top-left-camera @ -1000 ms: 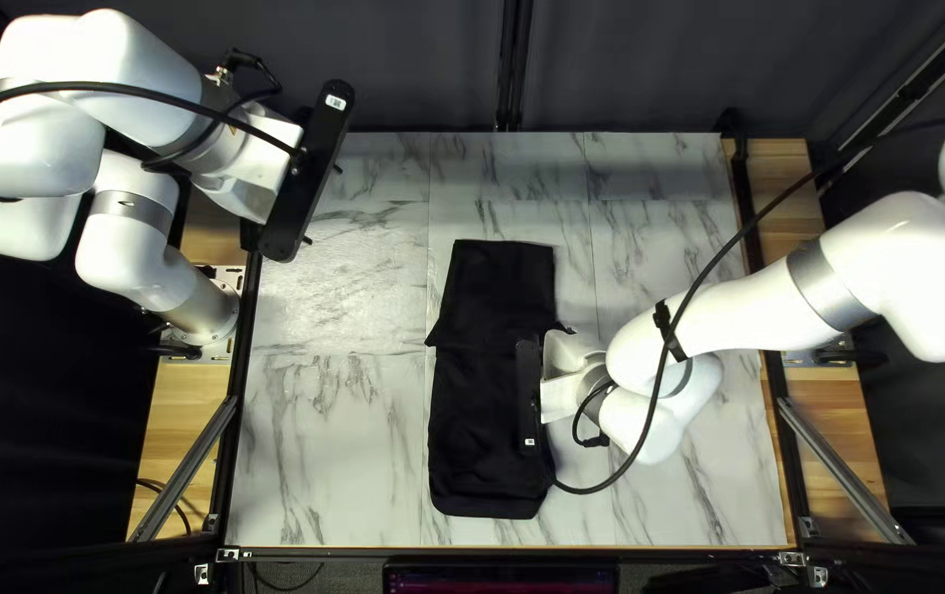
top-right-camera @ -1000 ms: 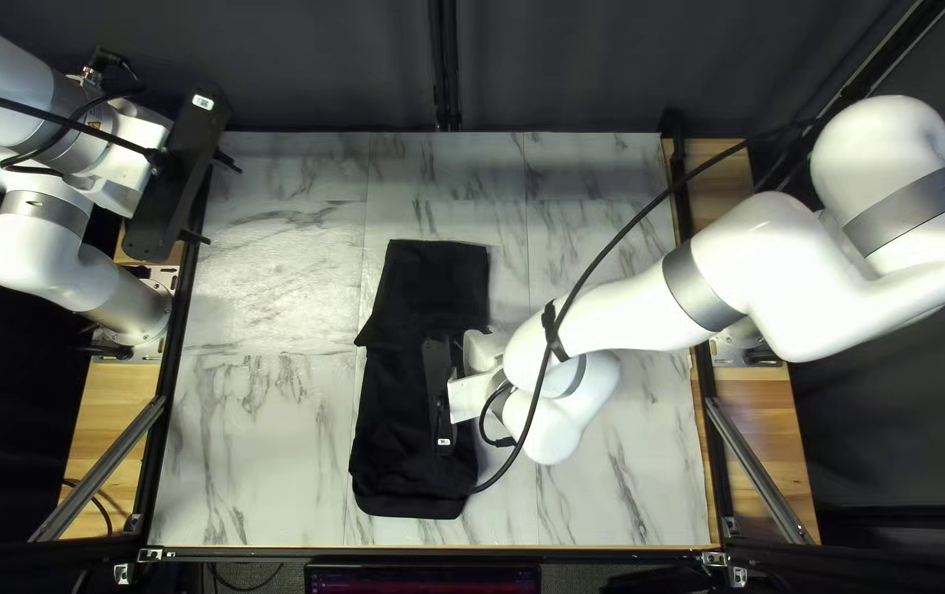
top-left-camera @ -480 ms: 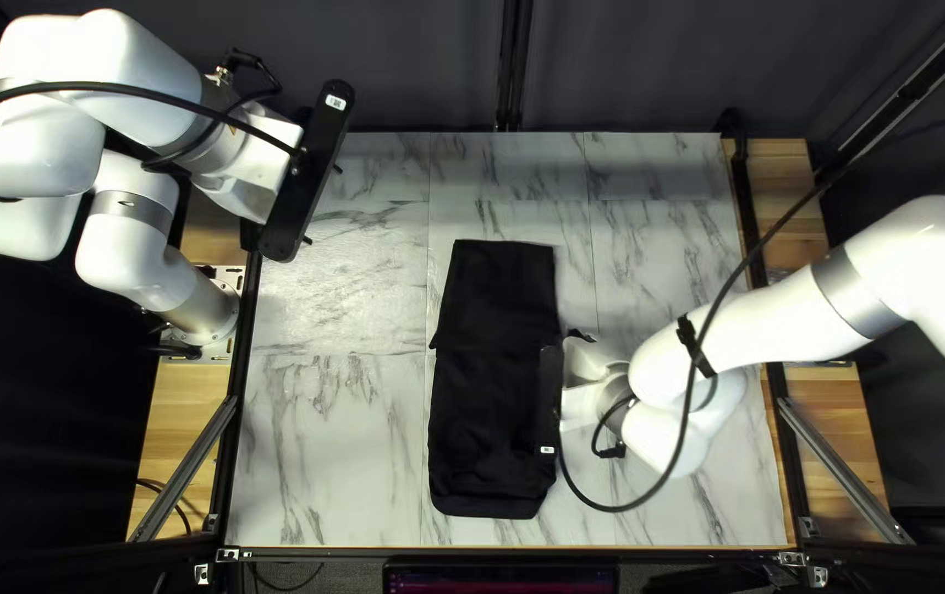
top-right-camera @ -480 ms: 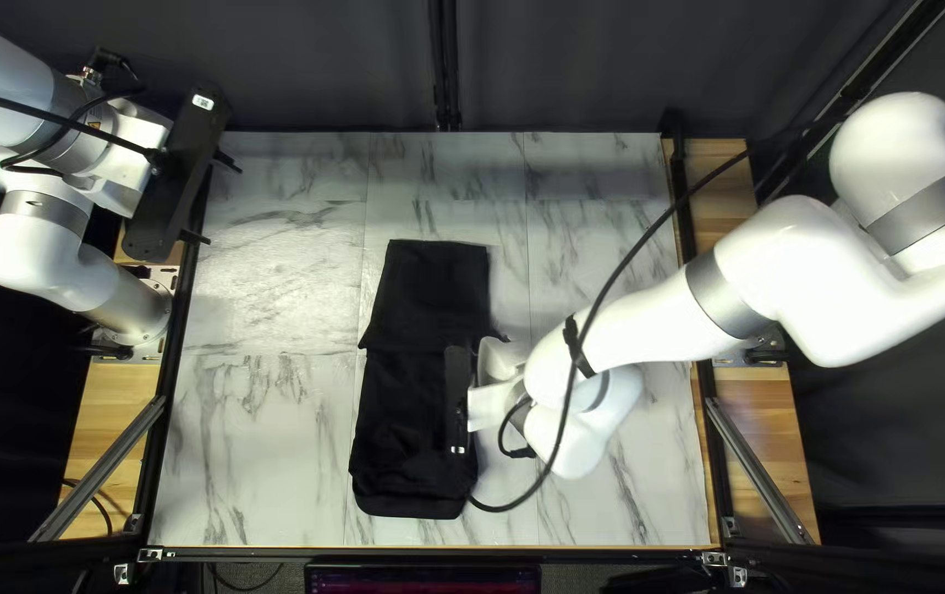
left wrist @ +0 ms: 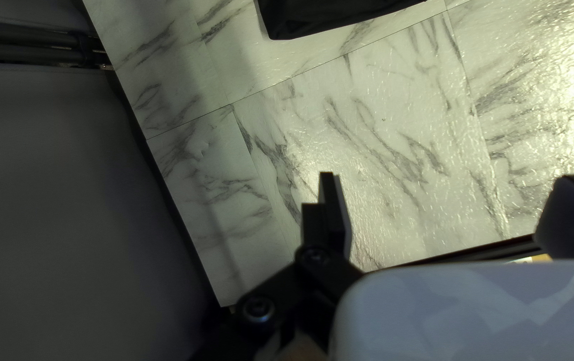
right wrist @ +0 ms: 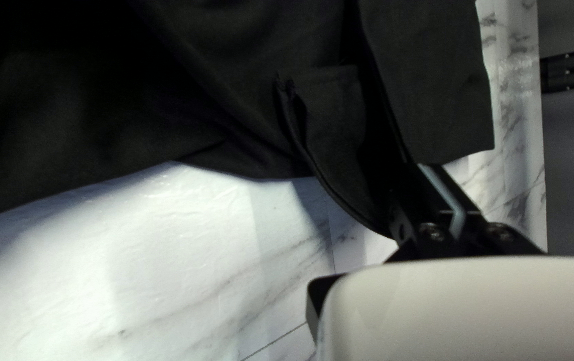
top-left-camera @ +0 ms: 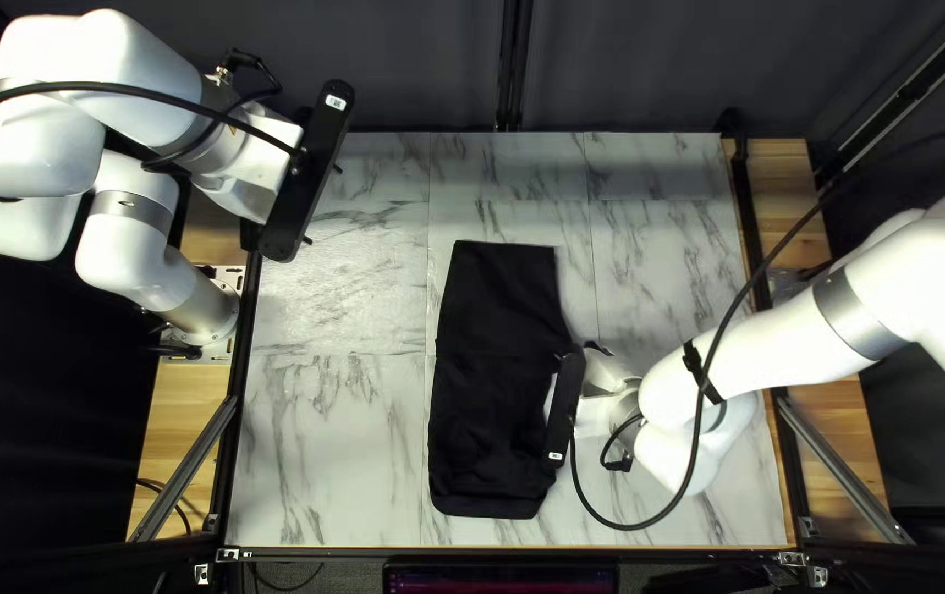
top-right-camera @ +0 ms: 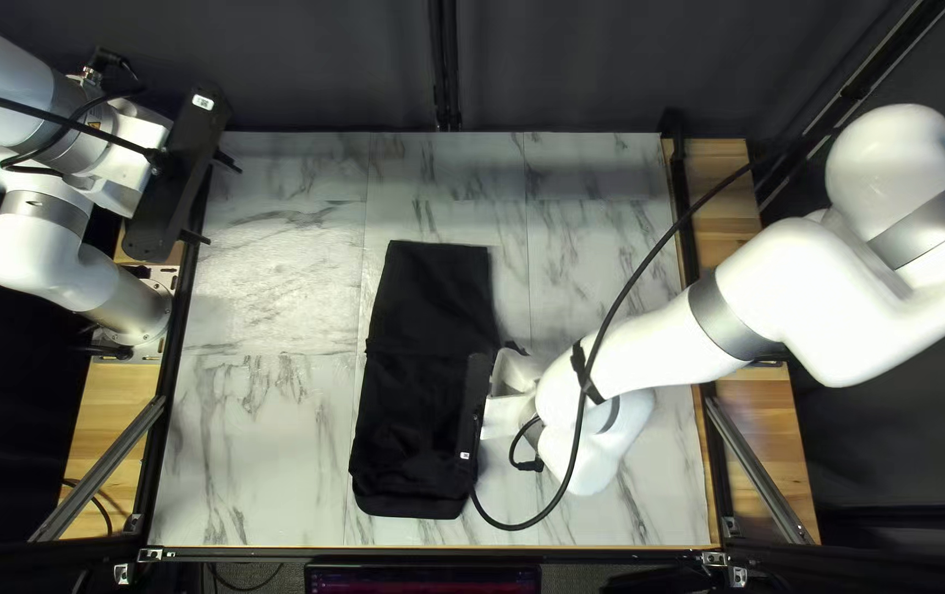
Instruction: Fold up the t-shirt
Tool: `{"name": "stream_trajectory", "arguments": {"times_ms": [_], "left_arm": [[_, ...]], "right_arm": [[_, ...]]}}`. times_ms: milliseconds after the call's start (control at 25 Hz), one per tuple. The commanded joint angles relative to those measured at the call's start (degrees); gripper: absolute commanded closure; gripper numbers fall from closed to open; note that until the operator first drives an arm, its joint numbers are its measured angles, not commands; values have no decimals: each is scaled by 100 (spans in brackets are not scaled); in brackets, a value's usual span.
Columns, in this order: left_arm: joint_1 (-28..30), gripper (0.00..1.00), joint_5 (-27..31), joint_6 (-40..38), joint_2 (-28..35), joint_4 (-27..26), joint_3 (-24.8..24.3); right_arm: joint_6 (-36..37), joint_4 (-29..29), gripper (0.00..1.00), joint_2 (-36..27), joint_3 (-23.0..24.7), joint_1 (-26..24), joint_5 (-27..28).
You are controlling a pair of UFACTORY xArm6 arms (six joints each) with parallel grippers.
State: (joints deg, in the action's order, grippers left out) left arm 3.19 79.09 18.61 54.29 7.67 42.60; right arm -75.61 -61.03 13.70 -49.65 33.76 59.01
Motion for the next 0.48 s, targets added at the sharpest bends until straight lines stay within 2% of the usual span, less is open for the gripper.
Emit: {"name": "stream_trajectory", "arguments": {"times_ms": [40,200,400,480], "left_arm": [[0,0,0,0,0,0,0],[0,0,0,0,0,0,0],[0,0,0,0,0,0,0],[0,0,0,0,0,0,0]], "right_arm": [[250,-71,0,-38,-128,8,82],[475,-215,0,-204,-56,-43,62],[858,-309,0,-729,346,-215,-40],[1191,-338,0,-1023,646,-435,-253]]}}
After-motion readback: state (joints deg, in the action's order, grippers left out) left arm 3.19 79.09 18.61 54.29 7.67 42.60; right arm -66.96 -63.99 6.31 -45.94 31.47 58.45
